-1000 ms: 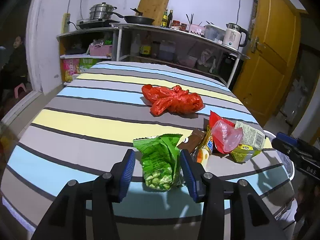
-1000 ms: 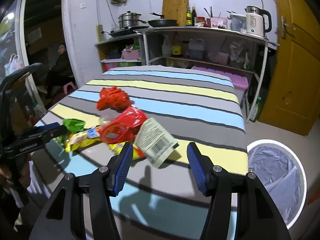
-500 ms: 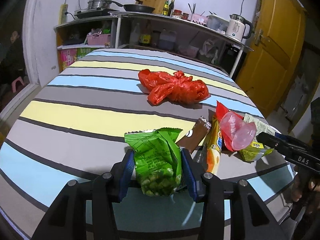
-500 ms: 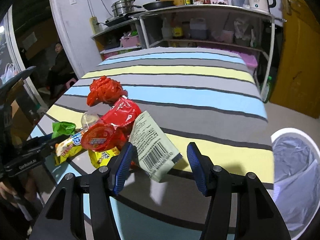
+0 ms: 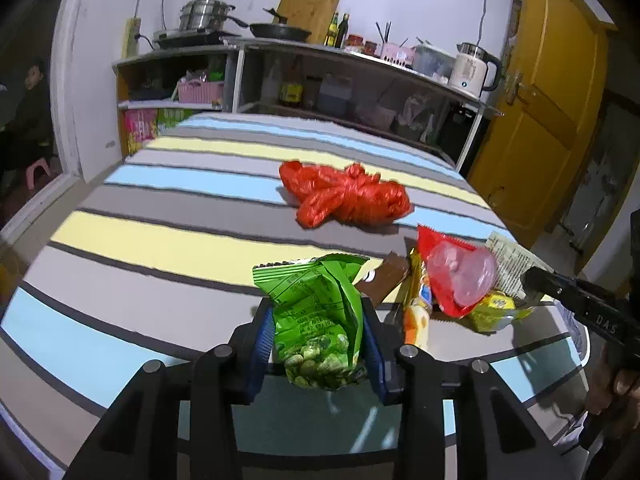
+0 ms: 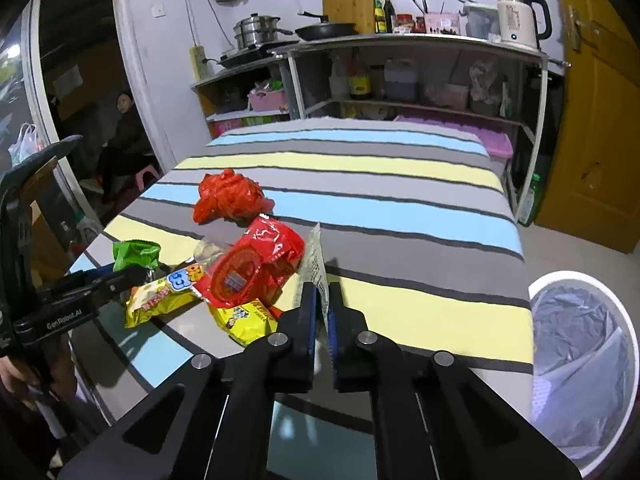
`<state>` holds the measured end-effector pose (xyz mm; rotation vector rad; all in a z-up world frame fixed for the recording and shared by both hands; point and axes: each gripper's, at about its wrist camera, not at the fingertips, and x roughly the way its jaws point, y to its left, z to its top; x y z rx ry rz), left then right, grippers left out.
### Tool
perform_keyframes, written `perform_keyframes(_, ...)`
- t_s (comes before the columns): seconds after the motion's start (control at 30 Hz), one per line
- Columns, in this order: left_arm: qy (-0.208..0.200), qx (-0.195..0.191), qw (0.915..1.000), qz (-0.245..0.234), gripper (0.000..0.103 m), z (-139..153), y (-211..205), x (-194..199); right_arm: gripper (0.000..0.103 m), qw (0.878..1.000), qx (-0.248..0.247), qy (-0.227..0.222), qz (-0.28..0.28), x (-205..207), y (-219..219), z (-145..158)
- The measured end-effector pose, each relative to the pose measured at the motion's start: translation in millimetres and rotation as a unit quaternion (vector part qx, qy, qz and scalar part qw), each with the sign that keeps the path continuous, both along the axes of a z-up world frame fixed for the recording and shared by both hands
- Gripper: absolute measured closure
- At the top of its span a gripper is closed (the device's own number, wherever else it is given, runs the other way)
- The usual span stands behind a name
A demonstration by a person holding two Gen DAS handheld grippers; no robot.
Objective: Collect trash
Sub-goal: 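Grasp the green snack bag with the left gripper while the right gripper grasps the barcode-labelled packet, then carry the green bag and barcode packet over the white bin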
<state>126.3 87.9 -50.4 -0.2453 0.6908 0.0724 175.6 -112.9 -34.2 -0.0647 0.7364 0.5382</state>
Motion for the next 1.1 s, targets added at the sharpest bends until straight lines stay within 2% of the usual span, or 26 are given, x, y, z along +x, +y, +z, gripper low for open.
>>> perform_keyframes(0.53, -0.049, 0.015, 0.9985, -0.017, 0.063, 43.5, -18.0, -22.1, 0.101, 0.999, 0.029, -0.037, -0.021, -30.7, -26.9, 32.0)
perform_keyframes(1.1, -0.052, 0.007, 0.9935, -0.101, 0.063, 54.1, -85.7, -9.9, 0.101, 0.995, 0.039, -0.05, -0.072, -42.3, -80.2, 39.5)
